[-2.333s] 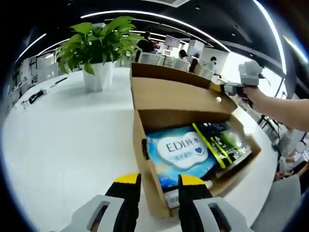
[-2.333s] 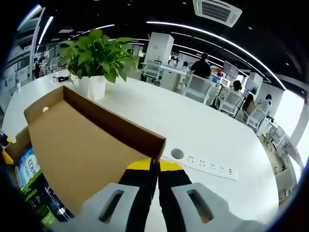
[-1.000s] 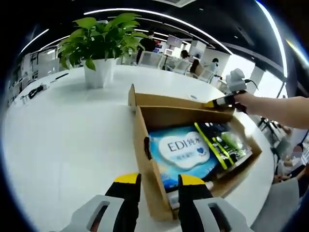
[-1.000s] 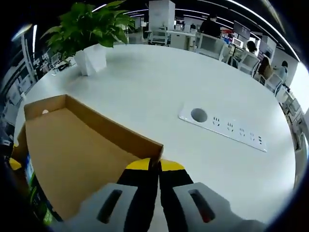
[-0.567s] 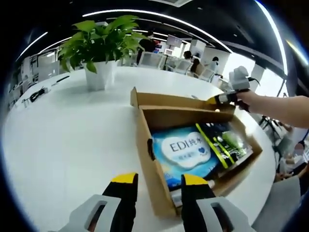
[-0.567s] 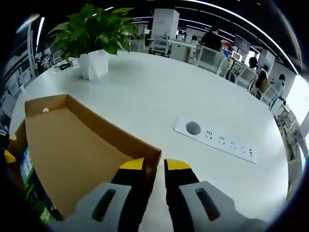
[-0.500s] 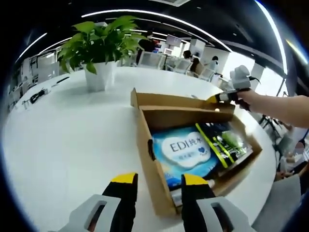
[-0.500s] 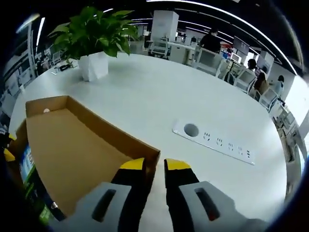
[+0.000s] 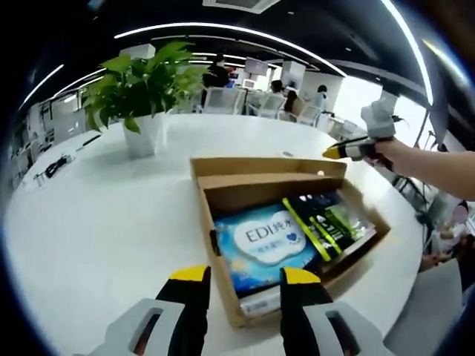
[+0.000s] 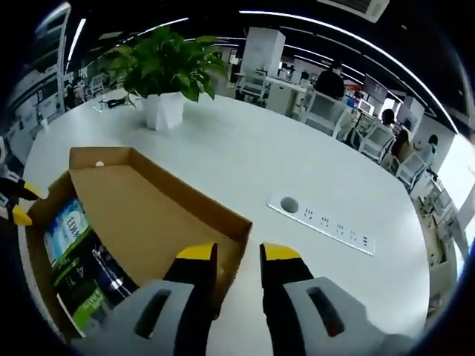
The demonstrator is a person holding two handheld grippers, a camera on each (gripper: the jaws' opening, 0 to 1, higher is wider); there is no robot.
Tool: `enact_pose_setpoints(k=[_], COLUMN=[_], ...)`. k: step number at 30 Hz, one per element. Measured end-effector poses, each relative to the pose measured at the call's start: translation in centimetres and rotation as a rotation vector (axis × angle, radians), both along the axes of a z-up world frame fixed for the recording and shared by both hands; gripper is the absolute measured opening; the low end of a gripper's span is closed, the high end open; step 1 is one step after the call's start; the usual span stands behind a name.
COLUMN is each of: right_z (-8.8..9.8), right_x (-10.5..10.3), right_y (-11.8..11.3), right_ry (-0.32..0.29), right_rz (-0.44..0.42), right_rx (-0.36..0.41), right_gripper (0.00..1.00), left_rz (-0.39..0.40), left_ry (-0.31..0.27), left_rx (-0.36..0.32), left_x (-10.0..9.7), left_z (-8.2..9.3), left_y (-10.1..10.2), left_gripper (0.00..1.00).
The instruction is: Operate the shoe box by opening the lid, removing the specified soft item, and placing it in the target area until the item is outside and the box remains undamaged.
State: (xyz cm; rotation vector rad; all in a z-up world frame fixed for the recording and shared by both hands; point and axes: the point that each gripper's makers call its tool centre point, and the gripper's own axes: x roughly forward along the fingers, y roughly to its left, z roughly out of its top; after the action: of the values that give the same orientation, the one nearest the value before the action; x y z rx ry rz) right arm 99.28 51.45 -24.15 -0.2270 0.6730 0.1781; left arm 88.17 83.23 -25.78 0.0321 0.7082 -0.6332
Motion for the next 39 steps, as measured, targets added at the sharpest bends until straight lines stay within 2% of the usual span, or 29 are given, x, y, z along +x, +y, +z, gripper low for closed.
enact_pose_setpoints(k=[2, 4, 5, 8, 14, 17, 25, 29, 34, 36, 39], right_z=[0.5, 0.8, 0.6, 1.0, 1.6, 2.3, 3.8, 4.8, 5.0, 5.2, 5.2], right_x=[-1.5, -2.5, -2.4, -4.2, -6.8, -8.4, -10.2, -12.2, -12.9, -13.8, -14.4], right_y=[0.5, 0.7, 0.9, 1.6, 2.4, 2.5, 2.8, 3.9, 4.1, 4.5, 4.5], right_ry=[0.021, 0.038, 0.048, 0.067, 0.081, 0.083, 0.070, 0.065, 0.070, 0.073, 0.074], right_rz=[0.006, 0.006, 0.011, 0.035, 0.068, 0.064, 0.074, 0.085, 0.096, 0.095, 0.098], right_rx=[0.052, 0.073, 0.080, 0.113, 0.122, 0.135, 0.135, 0.138, 0.144, 0.157, 0.154], right_gripper=[0.30, 0.34, 0.35, 0.37, 0.41, 0.41, 0.41, 0.41, 0.41, 0.40, 0.40], left_rz=[-0.011, -0.022, -0.026, -0.046, -0.087, -0.111, -0.150, -0.164, -0.185, -0.194, -0.207], left_ry=[-0.007, -0.013, -0.014, -0.024, -0.027, -0.032, -0.051, -0.056, -0.062, -0.062, -0.049], left_rx=[0.000, 0.005, 0.007, 0.011, 0.013, 0.014, 0.010, 0.008, 0.000, -0.005, -0.027], left_x=[-0.1, -0.5, -0.5, -0.6, -1.7, -2.3, -3.0, -3.2, -3.5, -3.6, -3.8], left_z=[0.3, 0.4, 0.4, 0.6, 1.0, 1.4, 2.5, 2.7, 3.3, 3.5, 3.6], left_y=[-0.2, -0.5, -0.6, -0.8, -1.4, -1.7, -2.2, -2.3, -2.8, -3.1, -3.7], left_gripper=[0.37, 0.37, 0.37, 0.37, 0.37, 0.37, 0.37, 0.37, 0.37, 0.37, 0.37])
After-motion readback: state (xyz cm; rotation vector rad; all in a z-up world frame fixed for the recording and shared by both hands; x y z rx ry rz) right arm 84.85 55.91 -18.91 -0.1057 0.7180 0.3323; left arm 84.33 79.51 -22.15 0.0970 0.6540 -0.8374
